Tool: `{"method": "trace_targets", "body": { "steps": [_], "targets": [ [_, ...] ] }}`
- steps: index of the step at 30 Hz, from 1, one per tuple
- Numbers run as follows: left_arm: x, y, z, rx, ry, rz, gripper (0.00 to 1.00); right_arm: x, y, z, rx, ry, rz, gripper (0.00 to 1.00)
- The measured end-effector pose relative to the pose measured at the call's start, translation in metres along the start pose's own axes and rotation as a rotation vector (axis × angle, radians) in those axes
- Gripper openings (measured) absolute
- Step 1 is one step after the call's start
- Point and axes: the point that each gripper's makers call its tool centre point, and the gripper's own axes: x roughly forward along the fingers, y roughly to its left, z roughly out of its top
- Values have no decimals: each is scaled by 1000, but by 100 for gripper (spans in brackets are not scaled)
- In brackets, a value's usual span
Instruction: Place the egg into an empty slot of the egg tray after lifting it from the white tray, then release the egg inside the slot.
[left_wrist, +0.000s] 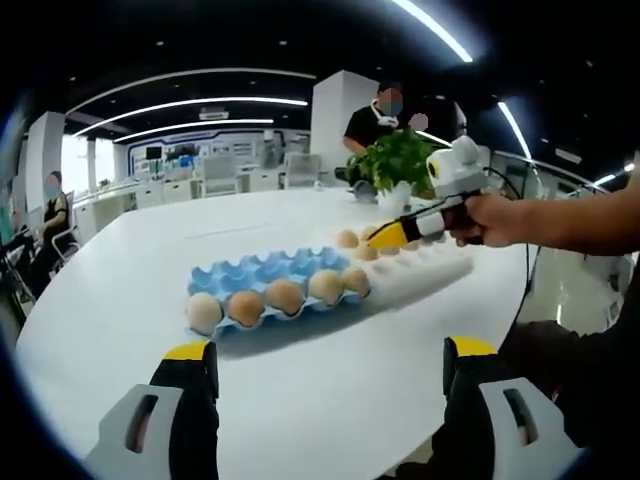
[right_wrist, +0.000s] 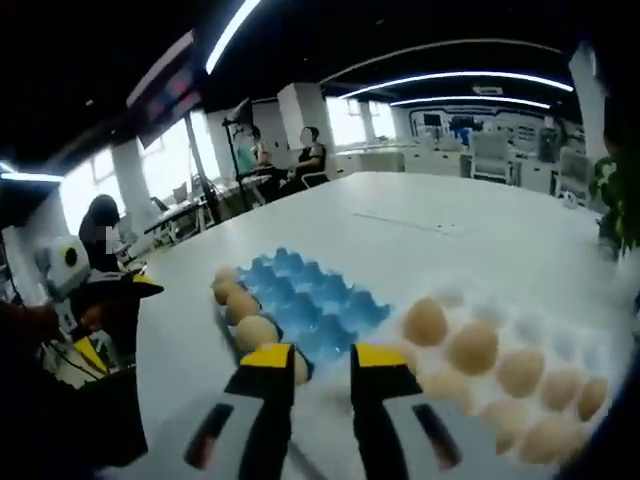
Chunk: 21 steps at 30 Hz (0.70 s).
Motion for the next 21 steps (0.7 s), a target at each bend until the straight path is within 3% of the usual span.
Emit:
{"method": "trace_targets", "body": {
  "steps": [3, 5, 9, 15, 17, 21],
  "targets": [
    [-3, 2, -1, -2, 0, 5, 95, 4, -14, -7, -63, 65, -16, 22],
    [-5, 4, 0, 2, -5, 13, 95, 8, -24, -7, -77, 59, -28, 21],
    [-6, 6, 0, -10, -12, 18, 94, 16, -33, -15, -109, 132, -36, 21],
    [-6, 7, 1, -4, -15, 19, 94, 27, -36, -23, -181, 212, -35, 24],
    [-8, 7, 1, -5, -20, 23, 94, 29, -36, -26, -261, 250, -24, 25],
    [-9, 8, 1, -7, -23, 24, 94, 31, -38, -26, -209, 251, -15, 25]
  ]
}}
